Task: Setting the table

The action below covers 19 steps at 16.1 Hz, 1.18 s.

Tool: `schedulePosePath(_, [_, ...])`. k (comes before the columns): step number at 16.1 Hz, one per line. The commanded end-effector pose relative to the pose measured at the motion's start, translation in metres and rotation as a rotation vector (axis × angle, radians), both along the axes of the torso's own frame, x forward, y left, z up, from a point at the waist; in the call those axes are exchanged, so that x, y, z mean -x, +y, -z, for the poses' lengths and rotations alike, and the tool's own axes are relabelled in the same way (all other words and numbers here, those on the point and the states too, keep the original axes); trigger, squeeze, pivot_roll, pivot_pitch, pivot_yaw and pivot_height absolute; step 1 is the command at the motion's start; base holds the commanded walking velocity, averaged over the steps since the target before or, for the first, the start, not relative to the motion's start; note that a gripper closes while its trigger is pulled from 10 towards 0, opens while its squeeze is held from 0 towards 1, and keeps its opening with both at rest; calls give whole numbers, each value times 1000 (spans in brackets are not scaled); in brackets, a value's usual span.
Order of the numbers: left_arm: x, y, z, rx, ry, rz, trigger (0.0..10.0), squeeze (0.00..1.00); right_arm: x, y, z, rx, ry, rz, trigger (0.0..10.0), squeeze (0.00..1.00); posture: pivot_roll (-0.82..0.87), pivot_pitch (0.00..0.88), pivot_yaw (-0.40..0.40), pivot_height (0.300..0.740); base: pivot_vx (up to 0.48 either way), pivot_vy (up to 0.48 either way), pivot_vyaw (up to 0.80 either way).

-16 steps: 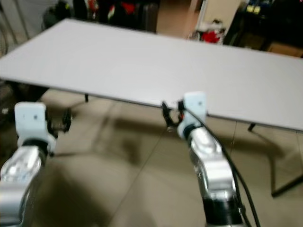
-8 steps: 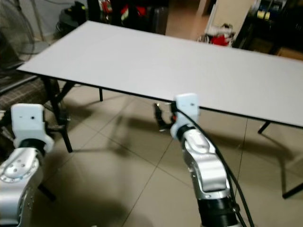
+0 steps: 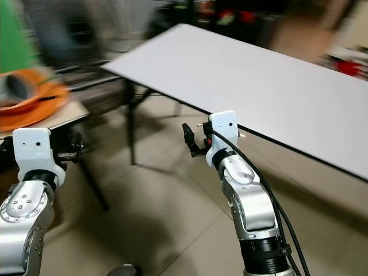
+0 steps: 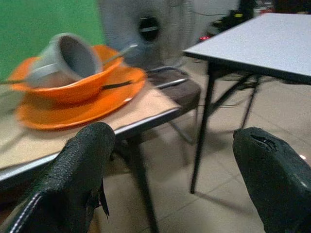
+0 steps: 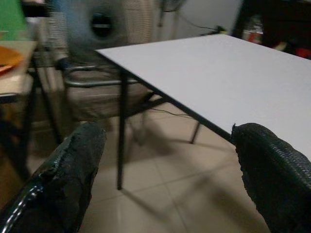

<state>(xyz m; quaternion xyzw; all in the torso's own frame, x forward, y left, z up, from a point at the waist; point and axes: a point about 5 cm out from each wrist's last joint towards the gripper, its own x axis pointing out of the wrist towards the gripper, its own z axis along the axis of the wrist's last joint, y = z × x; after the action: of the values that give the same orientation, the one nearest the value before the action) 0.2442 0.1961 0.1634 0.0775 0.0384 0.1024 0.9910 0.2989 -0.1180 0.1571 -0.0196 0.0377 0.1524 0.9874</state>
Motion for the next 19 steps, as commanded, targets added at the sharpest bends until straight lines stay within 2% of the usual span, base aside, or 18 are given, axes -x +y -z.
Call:
schedulePosePath(1, [-1, -3, -6, 1, -23, 7, 10000, 0, -3, -3, -1, 0, -4, 6, 10000, 0, -10, 0, -52, 740, 0, 0, 800])
schedulePosePath(8, [1, -3, -9, -5, -35, 4, 10000, 0, -4, 2, -1, 6, -4, -20, 10000, 0, 4, 0, -64, 740, 221, 0, 800])
schedulePosePath(13, [11, 5, -6, -62, 4, 1, 10000, 0, -2, 13, -1, -19, -14, -40, 10000, 0, 34, 0, -1, 740, 262, 0, 800])
schedulePosePath(19, [17, 5, -18, -97, -25, 12, 10000, 0, -1, 8, 3, -40, 6, -25, 10000, 0, 75, 0, -29, 740, 251, 0, 800])
